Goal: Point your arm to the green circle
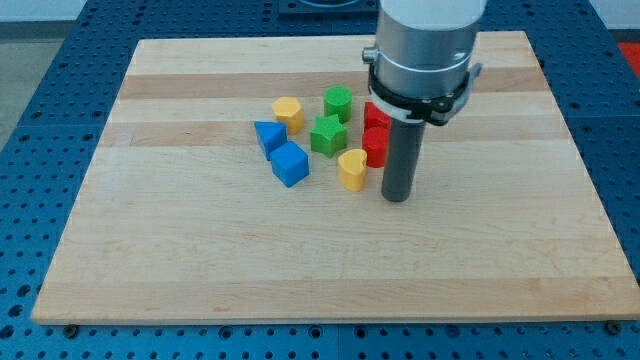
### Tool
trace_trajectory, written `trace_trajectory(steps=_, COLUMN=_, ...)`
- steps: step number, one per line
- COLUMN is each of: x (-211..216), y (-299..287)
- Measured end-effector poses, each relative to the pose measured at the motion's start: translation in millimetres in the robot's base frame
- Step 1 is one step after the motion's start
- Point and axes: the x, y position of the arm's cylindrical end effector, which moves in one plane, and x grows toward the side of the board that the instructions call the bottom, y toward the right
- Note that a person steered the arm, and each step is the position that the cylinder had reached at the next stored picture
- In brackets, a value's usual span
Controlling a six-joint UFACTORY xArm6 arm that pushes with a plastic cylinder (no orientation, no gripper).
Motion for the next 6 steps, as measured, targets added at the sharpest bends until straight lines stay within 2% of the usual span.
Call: trace_trajectory(steps=6, x=-5.9, y=-39.8)
